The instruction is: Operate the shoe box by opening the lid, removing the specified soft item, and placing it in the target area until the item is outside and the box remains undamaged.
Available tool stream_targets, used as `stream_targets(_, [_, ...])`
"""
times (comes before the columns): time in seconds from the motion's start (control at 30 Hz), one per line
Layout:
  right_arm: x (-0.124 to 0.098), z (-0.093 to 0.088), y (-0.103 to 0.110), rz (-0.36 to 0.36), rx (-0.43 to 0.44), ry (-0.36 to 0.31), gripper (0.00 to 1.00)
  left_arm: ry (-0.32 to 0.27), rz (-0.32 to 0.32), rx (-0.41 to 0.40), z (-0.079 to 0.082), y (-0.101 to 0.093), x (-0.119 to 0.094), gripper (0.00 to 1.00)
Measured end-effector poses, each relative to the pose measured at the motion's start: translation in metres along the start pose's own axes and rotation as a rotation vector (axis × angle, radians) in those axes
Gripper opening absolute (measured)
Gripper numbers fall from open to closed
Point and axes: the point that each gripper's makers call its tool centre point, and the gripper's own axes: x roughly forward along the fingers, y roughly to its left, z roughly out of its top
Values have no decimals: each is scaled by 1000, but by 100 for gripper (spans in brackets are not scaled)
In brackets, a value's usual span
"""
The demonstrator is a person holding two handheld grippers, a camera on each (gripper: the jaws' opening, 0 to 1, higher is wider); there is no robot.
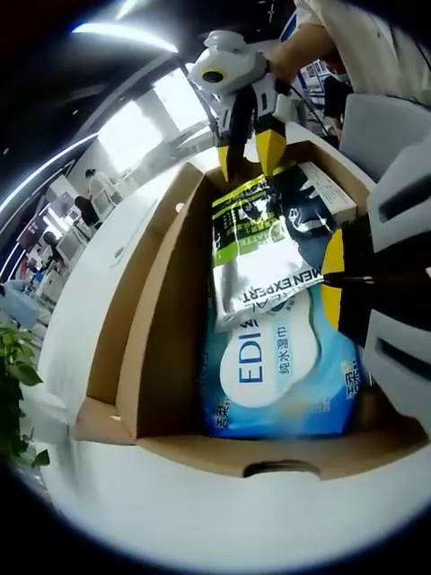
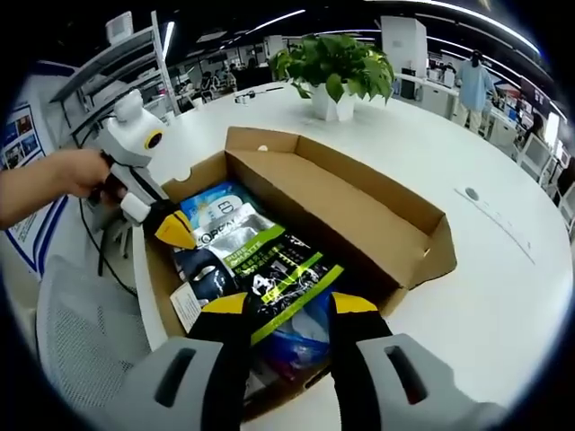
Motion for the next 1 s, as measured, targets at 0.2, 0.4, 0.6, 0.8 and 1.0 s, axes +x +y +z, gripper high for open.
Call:
stream_targets(0.2, [3, -5, 2, 13, 22, 33, 27, -17, 0, 39, 1, -2, -5, 0])
stream_targets(0.4, [7, -10, 8, 37, 92, 68, 24, -39, -8, 64, 3, -3, -9, 0])
stream_targets(0.6, [12, -13, 12, 45, 127, 85, 24, -49, -15, 82, 3, -4, -10, 0])
stream_targets(0.8, [12, -5, 12, 36, 142, 51, 19, -64, -10, 104, 4, -4, -13, 0])
stream_targets(1.0, [11, -6, 13, 29, 146, 53, 11, -82, -4, 118, 8, -7, -17, 0])
